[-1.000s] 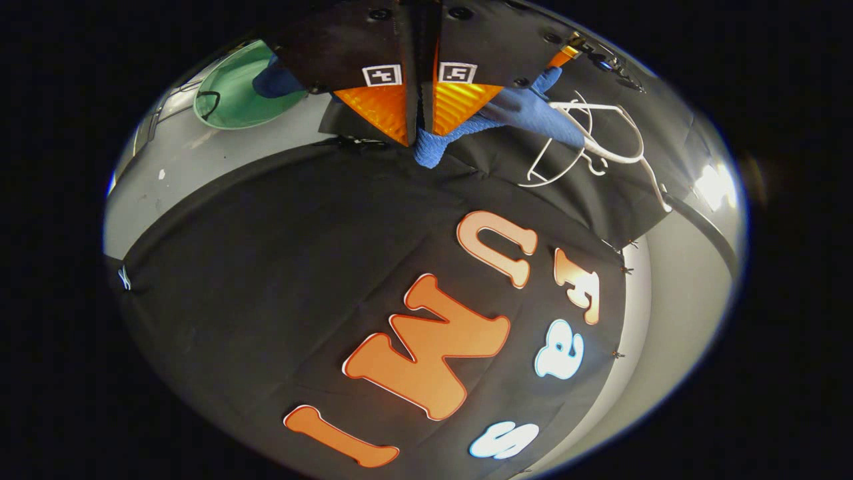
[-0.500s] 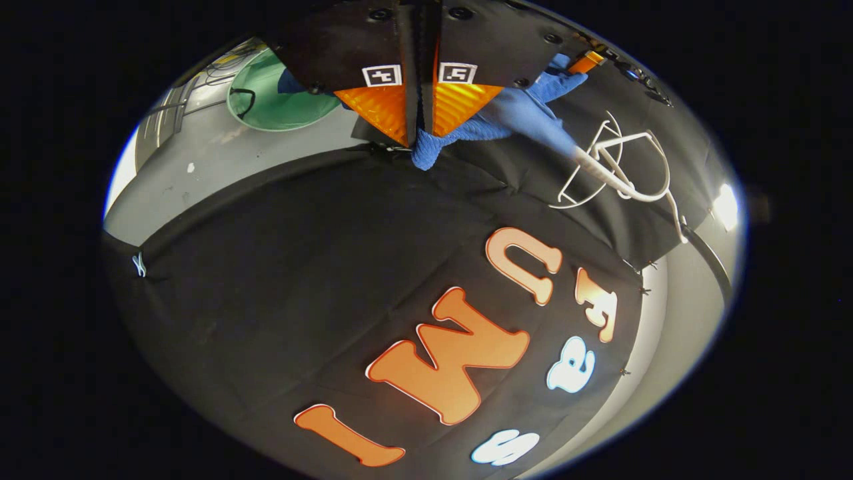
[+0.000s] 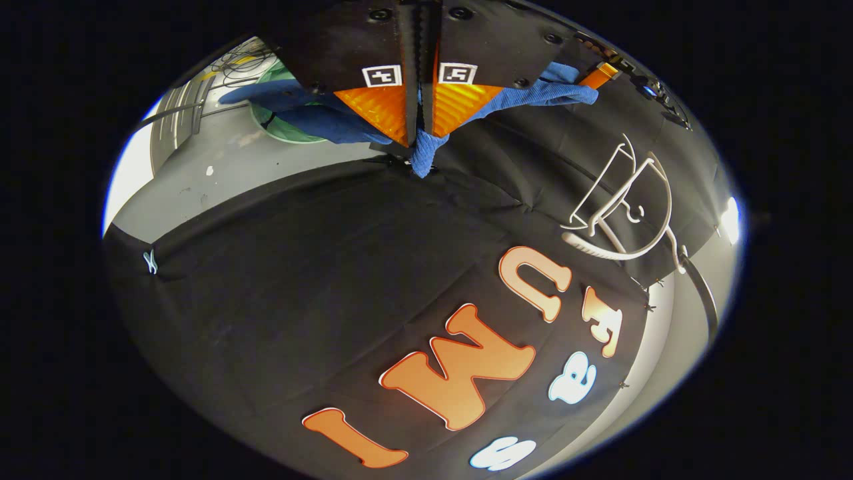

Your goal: Grasp the clothes on the hanger with both hands and then place them into the laundry hamper below.

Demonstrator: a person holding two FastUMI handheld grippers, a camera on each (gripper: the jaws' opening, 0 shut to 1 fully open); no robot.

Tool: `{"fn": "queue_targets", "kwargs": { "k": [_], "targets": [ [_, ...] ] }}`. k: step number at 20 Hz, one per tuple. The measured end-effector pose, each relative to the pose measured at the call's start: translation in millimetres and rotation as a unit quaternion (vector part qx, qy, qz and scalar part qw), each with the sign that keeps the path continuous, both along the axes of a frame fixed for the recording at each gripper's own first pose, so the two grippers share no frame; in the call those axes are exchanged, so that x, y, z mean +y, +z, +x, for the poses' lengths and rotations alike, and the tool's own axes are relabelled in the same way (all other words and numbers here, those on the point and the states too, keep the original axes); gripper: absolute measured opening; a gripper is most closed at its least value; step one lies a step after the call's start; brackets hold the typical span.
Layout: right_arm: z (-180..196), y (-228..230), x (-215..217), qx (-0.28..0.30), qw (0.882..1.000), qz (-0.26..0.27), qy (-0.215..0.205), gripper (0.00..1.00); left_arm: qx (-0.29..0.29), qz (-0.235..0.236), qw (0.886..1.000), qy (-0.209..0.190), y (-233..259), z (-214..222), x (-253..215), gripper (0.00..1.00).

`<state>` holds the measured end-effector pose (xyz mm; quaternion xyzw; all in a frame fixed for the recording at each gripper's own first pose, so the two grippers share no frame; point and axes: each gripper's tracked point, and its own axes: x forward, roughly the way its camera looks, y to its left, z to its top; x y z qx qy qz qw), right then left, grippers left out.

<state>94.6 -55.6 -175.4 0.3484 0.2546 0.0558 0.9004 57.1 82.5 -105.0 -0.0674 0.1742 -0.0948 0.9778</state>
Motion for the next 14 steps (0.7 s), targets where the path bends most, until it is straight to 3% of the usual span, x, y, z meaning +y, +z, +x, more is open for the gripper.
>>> {"fn": "queue_targets", "kwargs": {
  "k": [7,14],
  "targets": [
    [-24,0,-18,-0.002,1.000,0.004,-0.005,0.07,0.009,-0.006,1.000,-0.017,-12,-1,-61,0.02],
    [-32,-8,0,0.002,1.000,-0.002,-0.008,0.07,0.032,-0.011,0.998,-0.049,-34,14,-118,0.02]
  ]
}}
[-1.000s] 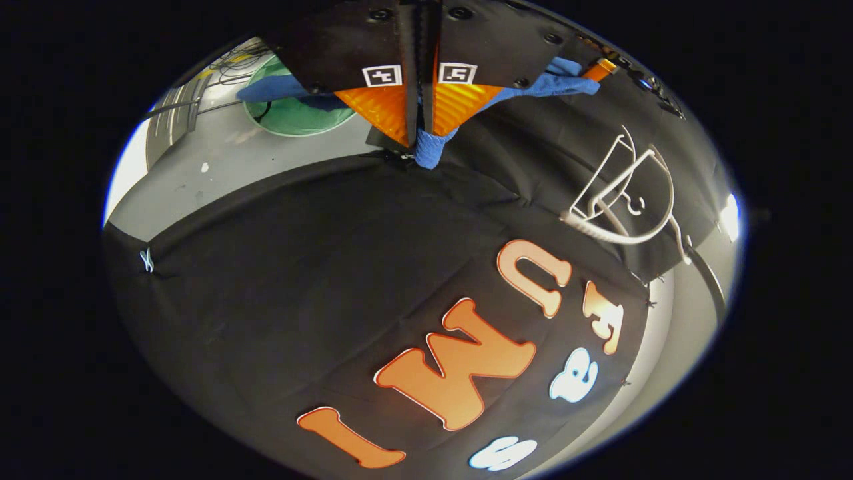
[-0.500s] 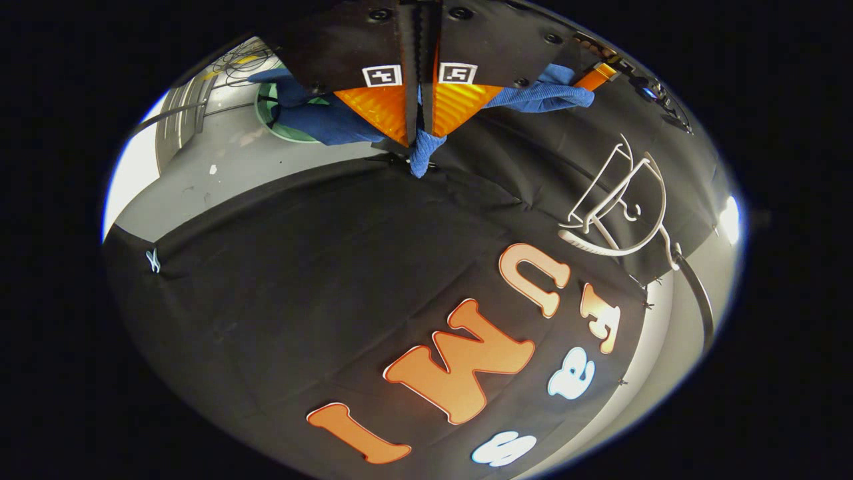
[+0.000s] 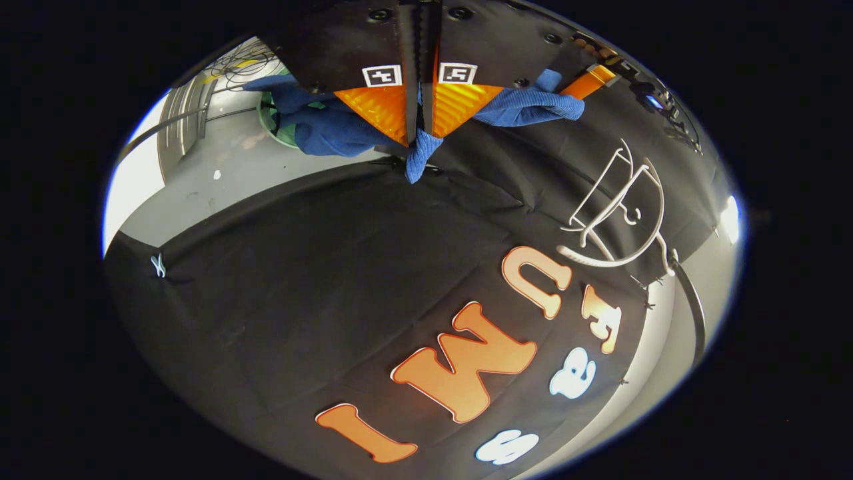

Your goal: Grasp the clothes on the hanger with both hands and then place them into the laundry hamper below.

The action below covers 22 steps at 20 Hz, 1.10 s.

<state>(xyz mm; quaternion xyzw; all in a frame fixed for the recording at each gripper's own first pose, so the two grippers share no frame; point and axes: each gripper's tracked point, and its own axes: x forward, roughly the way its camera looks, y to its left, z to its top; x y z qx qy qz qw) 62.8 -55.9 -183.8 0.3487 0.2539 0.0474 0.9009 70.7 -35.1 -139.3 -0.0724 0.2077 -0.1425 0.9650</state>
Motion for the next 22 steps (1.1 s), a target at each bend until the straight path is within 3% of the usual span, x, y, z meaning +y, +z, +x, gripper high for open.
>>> {"fn": "queue_targets", "kwargs": {
  "k": [8,22],
  "targets": [
    [17,-15,35,0.010,1.000,-0.023,-0.004,0.07,0.039,0.008,0.998,-0.055,-31,20,-46,0.01],
    [40,-99,44,0.079,0.992,-0.076,-0.061,0.07,0.146,0.049,0.981,-0.119,-129,61,-62,0.02]
  ]
}}
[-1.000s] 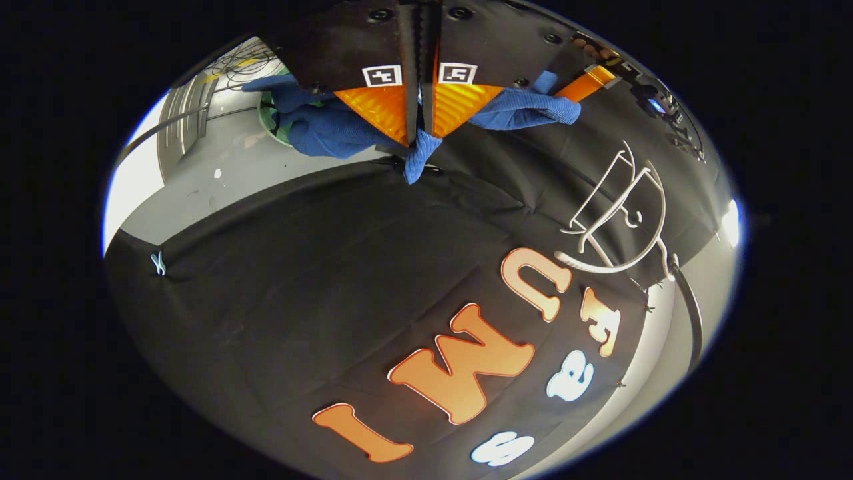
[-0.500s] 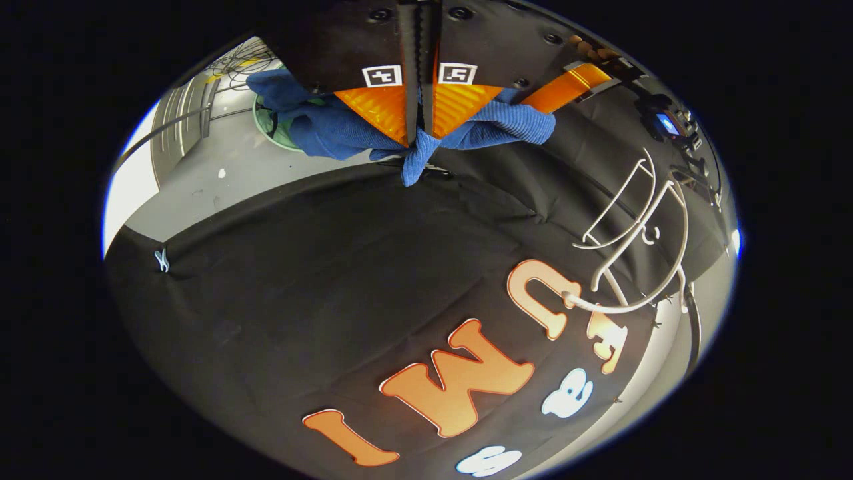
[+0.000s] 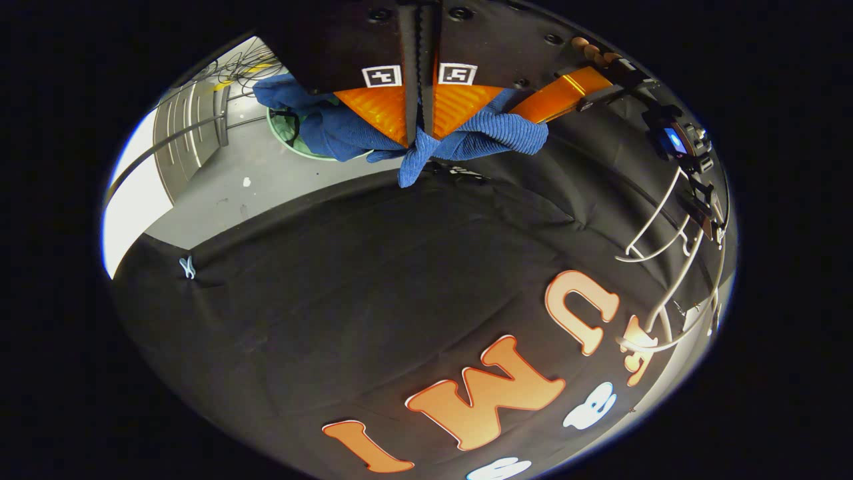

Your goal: Grasp the clothes on the hanger with both hands and then place them into the laundry hamper below.

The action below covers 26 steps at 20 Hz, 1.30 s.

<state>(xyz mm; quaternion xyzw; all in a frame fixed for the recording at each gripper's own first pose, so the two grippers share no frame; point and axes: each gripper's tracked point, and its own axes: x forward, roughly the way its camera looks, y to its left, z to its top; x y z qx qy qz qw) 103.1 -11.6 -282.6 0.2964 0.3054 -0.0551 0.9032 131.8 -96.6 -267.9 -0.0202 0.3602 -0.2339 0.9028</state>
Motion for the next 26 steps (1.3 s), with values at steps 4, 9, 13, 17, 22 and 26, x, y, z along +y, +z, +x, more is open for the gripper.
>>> {"fn": "queue_targets", "kwargs": {
  "k": [4,9,13,17,22,26],
  "targets": [
    [0,-29,-2,0.031,0.999,-0.021,-0.009,0.07,0.034,0.016,0.999,-0.013,-40,3,2,0.02],
    [-5,-71,1,0.079,0.996,-0.046,-0.008,0.07,0.085,0.029,0.996,-0.020,-84,-2,11,0.02],
    [-12,-100,5,0.114,0.992,-0.059,-0.005,0.07,0.115,0.045,0.992,-0.017,-109,-9,28,0.02],
    [-11,-123,12,0.146,0.987,-0.069,0.002,0.07,0.141,0.060,0.988,-0.010,-129,-13,41,0.02],
    [-14,-141,17,0.185,0.980,-0.073,0.002,0.07,0.179,0.081,0.980,-0.005,-140,-21,52,0.02],
    [-20,-153,18,0.224,0.971,-0.085,0.006,0.07,0.212,0.098,0.972,0.001,-139,-29,56,0.02]
  ]
}}
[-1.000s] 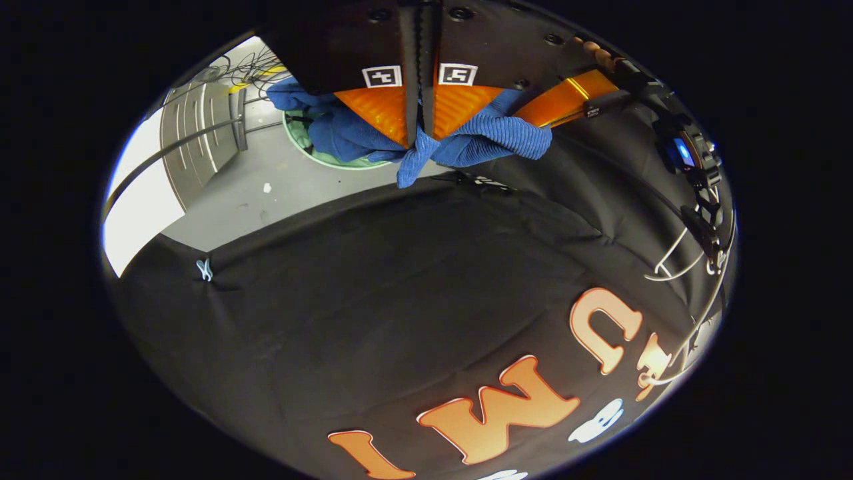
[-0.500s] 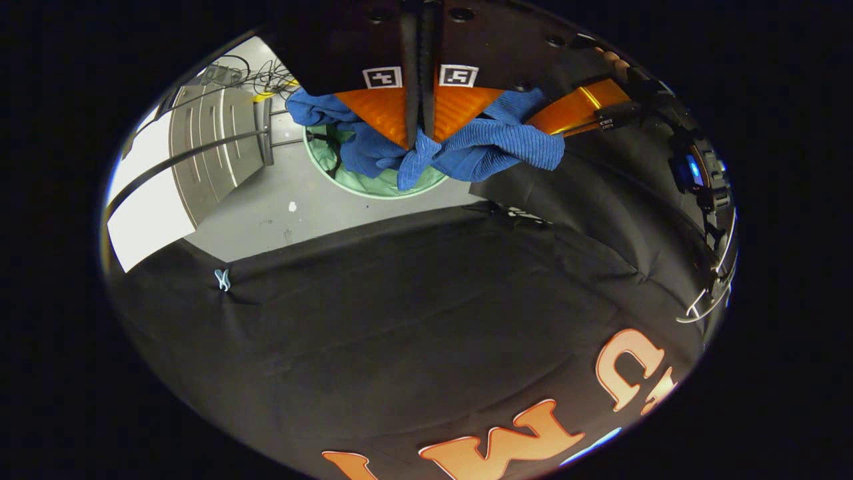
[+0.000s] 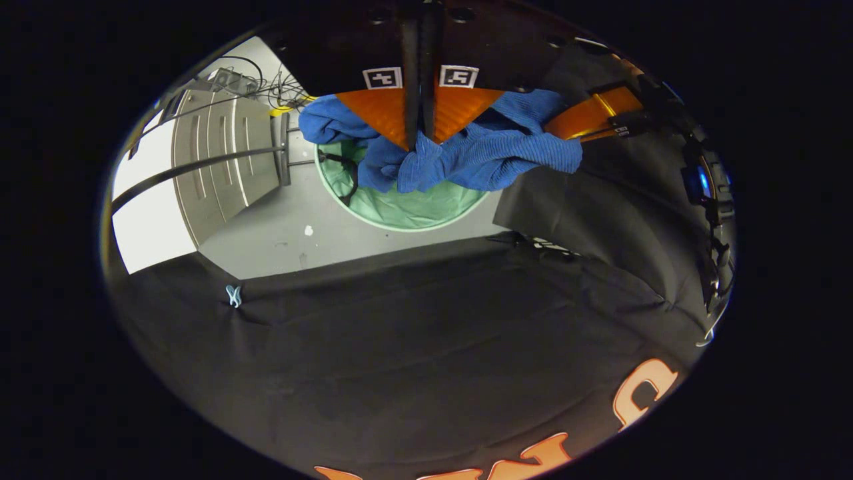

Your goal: Grasp the clothes on the hanger with both hands and then place them into the laundry hamper below.

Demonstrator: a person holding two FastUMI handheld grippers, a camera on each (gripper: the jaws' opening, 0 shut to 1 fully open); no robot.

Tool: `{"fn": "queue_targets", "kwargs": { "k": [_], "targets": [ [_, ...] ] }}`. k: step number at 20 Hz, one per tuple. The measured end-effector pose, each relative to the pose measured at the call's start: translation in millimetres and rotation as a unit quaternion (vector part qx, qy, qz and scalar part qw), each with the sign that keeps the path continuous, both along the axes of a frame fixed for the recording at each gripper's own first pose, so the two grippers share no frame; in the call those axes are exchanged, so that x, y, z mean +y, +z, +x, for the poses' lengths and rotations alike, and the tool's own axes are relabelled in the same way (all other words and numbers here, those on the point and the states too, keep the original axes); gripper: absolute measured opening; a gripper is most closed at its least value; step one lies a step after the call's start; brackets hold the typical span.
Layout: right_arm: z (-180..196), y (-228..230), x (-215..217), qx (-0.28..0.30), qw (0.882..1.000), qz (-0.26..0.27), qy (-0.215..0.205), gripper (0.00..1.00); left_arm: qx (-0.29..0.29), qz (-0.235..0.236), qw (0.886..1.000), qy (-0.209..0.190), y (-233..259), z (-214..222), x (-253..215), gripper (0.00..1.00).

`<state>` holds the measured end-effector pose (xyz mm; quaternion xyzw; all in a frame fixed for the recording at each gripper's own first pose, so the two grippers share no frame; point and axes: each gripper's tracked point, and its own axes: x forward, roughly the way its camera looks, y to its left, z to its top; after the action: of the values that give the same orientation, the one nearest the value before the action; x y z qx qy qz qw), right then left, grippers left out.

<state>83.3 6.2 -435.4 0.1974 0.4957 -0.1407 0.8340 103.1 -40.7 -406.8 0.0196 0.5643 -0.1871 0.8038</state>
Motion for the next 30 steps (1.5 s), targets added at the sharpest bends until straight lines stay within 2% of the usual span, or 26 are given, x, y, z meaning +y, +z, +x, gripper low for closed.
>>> {"fn": "queue_targets", "kwargs": {
  "k": [5,8,10,12,13,14,15,16,17,18,19,20,21,22,23,24,25,26,27,28,29,30],
  "targets": [
    [-1,-10,2,0.028,0.999,-0.012,0.011,0.07,0.030,0.033,0.999,-0.013,-11,-11,5,0.03],
    [-2,-12,3,0.037,0.999,-0.013,0.017,0.08,0.037,0.033,0.998,-0.026,-3,-7,3,0.04],
    [-4,-15,-1,0.045,0.999,-0.019,0.019,0.08,0.040,0.044,0.998,-0.028,-2,-9,8,0.07],
    [-7,-13,-2,0.048,0.999,-0.021,0.015,0.08,0.037,0.051,0.998,-0.025,-1,-11,10,0.17],
    [-5,-12,0,0.046,0.999,-0.017,0.013,0.08,0.036,0.048,0.998,-0.025,0,-11,8,0.12],
    [-5,-12,0,0.043,0.999,-0.016,0.013,0.05,0.036,0.046,0.998,-0.024,-2,-12,6,0.22],
    [-3,-10,0,0.039,0.999,-0.018,0.014,0.12,0.033,0.044,0.998,-0.022,-1,-11,4,0.29],
    [-5,-6,-4,0.034,0.999,-0.024,0.018,0.11,0.030,0.042,0.998,-0.021,-1,-12,3,0.34],
    [-4,3,-8,0.024,0.999,-0.035,0.017,0.26,0.028,0.040,0.999,-0.020,-1,-11,1,0.43],
    [-4,7,-13,0.014,0.999,-0.043,0.018,0.20,0.025,0.038,0.999,-0.020,1,-12,0,0.48],
    [-5,11,-15,0.009,0.998,-0.052,0.017,0.19,0.022,0.037,0.999,-0.020,4,-12,-2,0.55],
    [-6,23,-16,0.005,0.998,-0.059,0.015,0.26,0.016,0.037,0.999,-0.021,10,-14,-3,0.57],
    [-6,31,-16,-0.002,0.998,-0.059,0.013,0.27,0.010,0.036,0.999,-0.022,17,-13,-4,0.57],
    [-9,37,-16,-0.009,0.998,-0.058,0.011,0.40,0.005,0.033,0.999,-0.022,25,-16,-8,0.60],
    [-11,43,-15,-0.015,0.998,-0.056,0.014,0.39,-0.003,0.032,0.999,-0.021,32,-16,-10,0.64],
    [-15,47,-14,-0.020,0.998,-0.055,0.015,0.49,-0.010,0.030,0.999,-0.020,40,-17,-7,0.63],
    [-20,55,-13,-0.025,0.998,-0.058,0.018,0.37,-0.018,0.026,0.999,-0.018,45,-15,-9,0.75],
    [-25,61,-14,-0.033,0.997,-0.061,0.021,0.48,-0.026,0.023,0.999,-0.015,51,-15,-10,0.78],
    [-30,68,-14,-0.039,0.997,-0.068,0.024,0.43,-0.035,0.020,0.999,-0.012,60,-16,-9,0.80],
    [-34,77,-14,-0.048,0.996,-0.074,0.025,0.46,-0.044,0.018,0.999,-0.010,69,-16,-7,0.80],
    [-37,89,-12,-0.058,0.995,-0.077,0.021,0.65,-0.054,0.011,0.998,-0.010,78,-15,-8,0.81],
    [-37,101,-12,-0.071,0.994,-0.080,0.015,0.70,-0.061,0.003,0.998,-0.009,88,-15,-10,0.84]
  ]
}}
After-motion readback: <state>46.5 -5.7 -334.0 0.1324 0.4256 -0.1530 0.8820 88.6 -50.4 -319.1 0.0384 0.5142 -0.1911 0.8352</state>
